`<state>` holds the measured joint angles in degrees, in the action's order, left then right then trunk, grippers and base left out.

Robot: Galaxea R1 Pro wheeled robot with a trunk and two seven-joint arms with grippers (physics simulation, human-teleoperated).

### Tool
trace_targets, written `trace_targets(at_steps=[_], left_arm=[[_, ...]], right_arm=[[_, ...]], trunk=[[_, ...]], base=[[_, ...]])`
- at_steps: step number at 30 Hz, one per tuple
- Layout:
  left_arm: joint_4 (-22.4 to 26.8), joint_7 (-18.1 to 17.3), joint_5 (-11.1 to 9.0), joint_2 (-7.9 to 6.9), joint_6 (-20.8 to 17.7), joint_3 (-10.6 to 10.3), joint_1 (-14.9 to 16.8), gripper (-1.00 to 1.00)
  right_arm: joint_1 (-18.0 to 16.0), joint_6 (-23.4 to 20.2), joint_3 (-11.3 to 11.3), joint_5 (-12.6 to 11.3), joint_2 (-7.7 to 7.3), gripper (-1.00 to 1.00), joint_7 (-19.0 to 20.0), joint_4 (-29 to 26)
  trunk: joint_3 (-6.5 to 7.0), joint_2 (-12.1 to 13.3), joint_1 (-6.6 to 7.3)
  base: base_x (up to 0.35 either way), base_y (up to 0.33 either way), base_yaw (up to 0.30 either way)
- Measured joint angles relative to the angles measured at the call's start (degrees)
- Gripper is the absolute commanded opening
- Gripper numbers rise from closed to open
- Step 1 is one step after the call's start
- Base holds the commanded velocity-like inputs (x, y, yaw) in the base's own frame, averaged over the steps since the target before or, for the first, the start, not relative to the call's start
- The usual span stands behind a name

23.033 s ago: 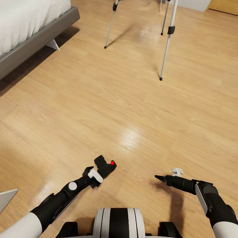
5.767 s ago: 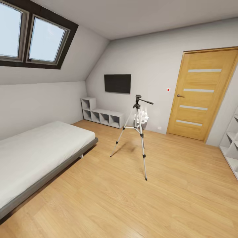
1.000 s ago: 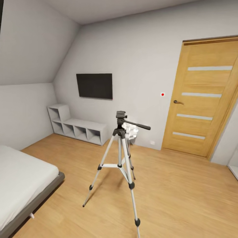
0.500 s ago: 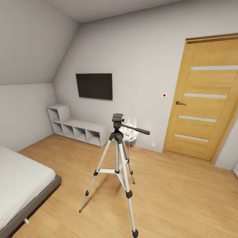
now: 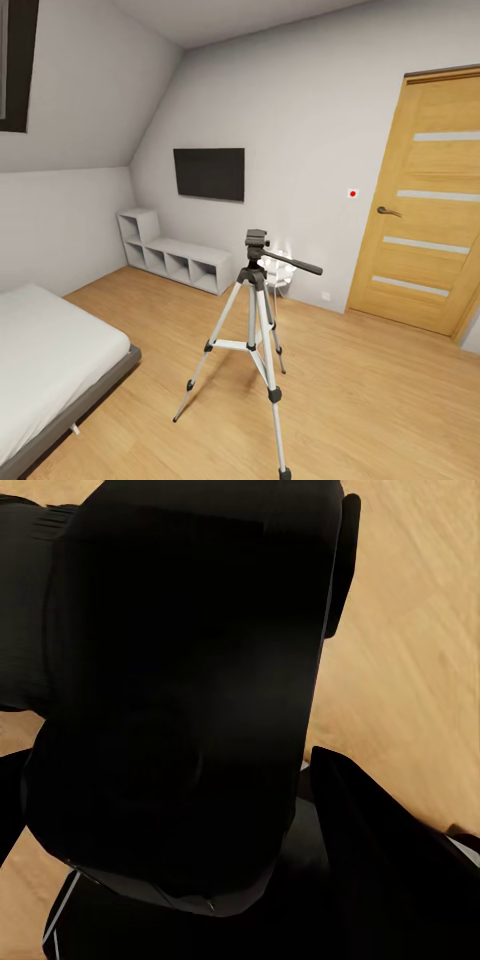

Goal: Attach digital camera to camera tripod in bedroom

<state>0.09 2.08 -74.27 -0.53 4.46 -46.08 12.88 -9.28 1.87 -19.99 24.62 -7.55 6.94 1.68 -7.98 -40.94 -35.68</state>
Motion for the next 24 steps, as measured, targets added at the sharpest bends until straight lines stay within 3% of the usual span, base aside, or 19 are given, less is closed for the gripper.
trace_targets(at_steps=[11, 24], left_arm=[[0.0, -0.04, 0.0, 0.14, -0.01, -0.01, 0.0, -1.0], [0.01, -0.04, 0.05, 0.26, -0.01, -0.01, 0.0, -1.0]], right_arm=[[0.0, 0.11, 0.0, -0.02, -0.06, 1.0, 0.05, 0.02], [0.0, 0.3, 0.0, 0.02, -0.13, 1.0, 0.1, 0.01]], trunk=[[0.0, 0.0, 0.0], [0.0, 0.0, 0.01]], base=[[0.002, 0.007, 0.005], [0.069, 0.234, 0.0]])
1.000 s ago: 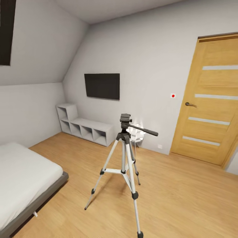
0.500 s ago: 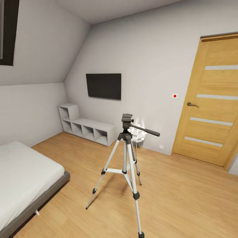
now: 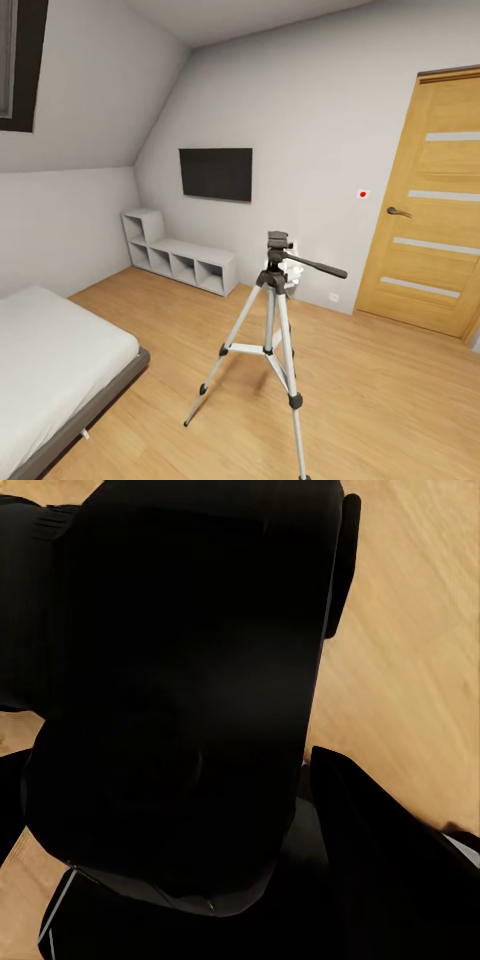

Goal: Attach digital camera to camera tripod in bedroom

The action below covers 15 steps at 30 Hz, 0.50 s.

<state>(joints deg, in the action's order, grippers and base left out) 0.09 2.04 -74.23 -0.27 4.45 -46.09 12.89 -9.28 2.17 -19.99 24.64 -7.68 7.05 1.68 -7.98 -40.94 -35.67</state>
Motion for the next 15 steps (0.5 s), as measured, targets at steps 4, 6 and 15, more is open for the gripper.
trace_targets(at_steps=[4, 6, 15], left_arm=[[-0.01, -0.02, -0.04, 0.0, 0.0, 0.0, 0.0, -1.0], [-0.01, -0.02, -0.02, 0.0, 0.0, 0.0, 0.0, -1.0], [0.0, -0.01, -0.04, 0.0, -0.01, 0.01, 0.01, -1.0]], right_arm=[[0.0, 0.24, -0.12, -0.14, -0.03, 1.0, 0.01, -0.01], [0.0, 0.21, -0.13, -0.22, -0.02, 1.0, 0.01, 0.03], [0.01, -0.13, -0.17, -0.38, 0.1, 1.0, -0.01, -0.01]], trunk=[[0.0, 0.0, -0.01], [0.0, 0.0, -0.01], [0.0, 0.0, -0.01]], base=[[0.009, 0.026, -0.002], [0.004, 0.011, -0.039], [0.001, 0.003, -0.181]])
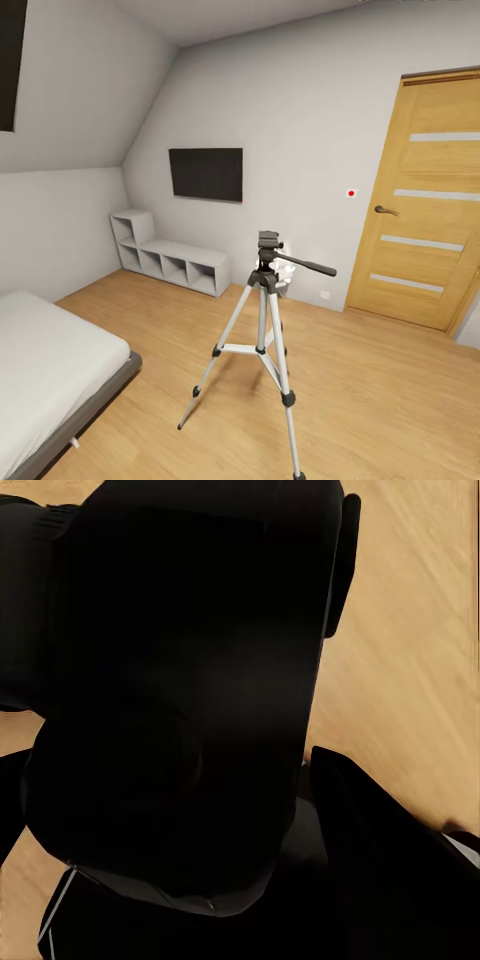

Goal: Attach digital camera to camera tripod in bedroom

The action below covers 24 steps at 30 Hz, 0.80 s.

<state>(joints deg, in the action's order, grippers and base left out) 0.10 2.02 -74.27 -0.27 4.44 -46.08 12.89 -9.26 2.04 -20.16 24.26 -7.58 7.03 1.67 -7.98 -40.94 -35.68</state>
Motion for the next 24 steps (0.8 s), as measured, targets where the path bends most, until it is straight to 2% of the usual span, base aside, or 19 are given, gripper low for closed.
trace_targets(at_steps=[6, 17, 24], left_arm=[[-0.01, 0.0, -0.01, 0.0, 0.01, 0.0, 0.0, -1.0], [0.02, -0.01, -0.01, 0.0, 0.02, 0.0, -0.01, -1.0], [-0.01, 0.0, -0.01, 0.0, 0.01, 0.0, 0.0, -1.0]], right_arm=[[0.0, -0.04, -0.01, -0.01, -0.01, 1.0, 0.0, 0.03], [0.01, -0.06, -0.01, 0.01, -0.03, 1.0, 0.0, 0.04], [-0.03, -0.16, -0.1, -0.01, -0.03, 1.0, -0.07, 0.05]], trunk=[[0.0, 0.0, 0.0], [0.0, 0.0, 0.0], [0.0, 0.0, 0.0]], base=[[0.0, 0.0, -0.155], [0.0, 0.0, -0.023], [0.0, 0.0, -0.113]])
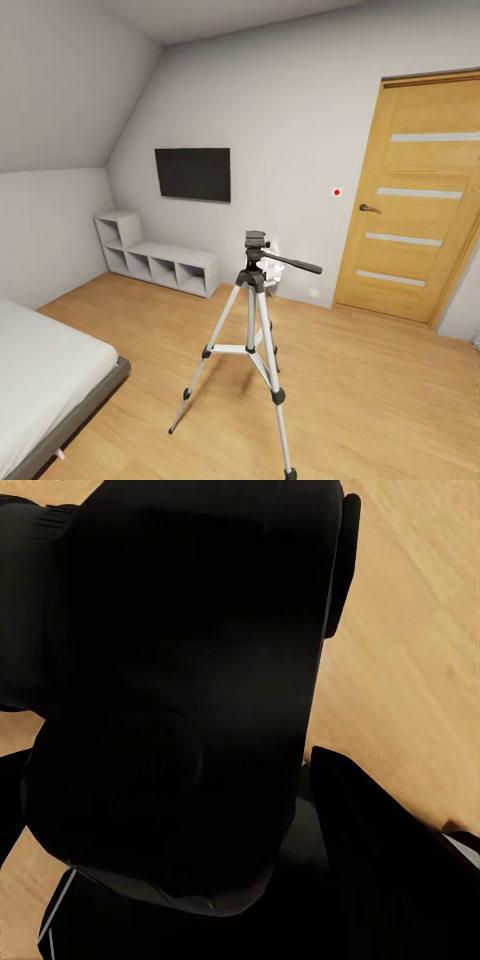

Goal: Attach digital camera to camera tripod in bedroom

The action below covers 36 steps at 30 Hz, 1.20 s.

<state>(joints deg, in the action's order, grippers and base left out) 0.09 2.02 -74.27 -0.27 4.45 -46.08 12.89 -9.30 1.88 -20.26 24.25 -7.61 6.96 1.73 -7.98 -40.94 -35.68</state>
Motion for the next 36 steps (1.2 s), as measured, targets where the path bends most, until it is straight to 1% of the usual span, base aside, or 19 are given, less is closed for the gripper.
trace_targets(at_steps=[36], left_arm=[[0.0, 0.08, -0.07, -0.17, -0.03, 0.0, 0.0, -1.0]], right_arm=[[0.03, 0.24, -0.23, -0.03, 0.01, 1.0, 0.02, -0.01]], trunk=[[-0.15, 0.0, 0.0]], base=[[0.0, 0.0, -0.006]])
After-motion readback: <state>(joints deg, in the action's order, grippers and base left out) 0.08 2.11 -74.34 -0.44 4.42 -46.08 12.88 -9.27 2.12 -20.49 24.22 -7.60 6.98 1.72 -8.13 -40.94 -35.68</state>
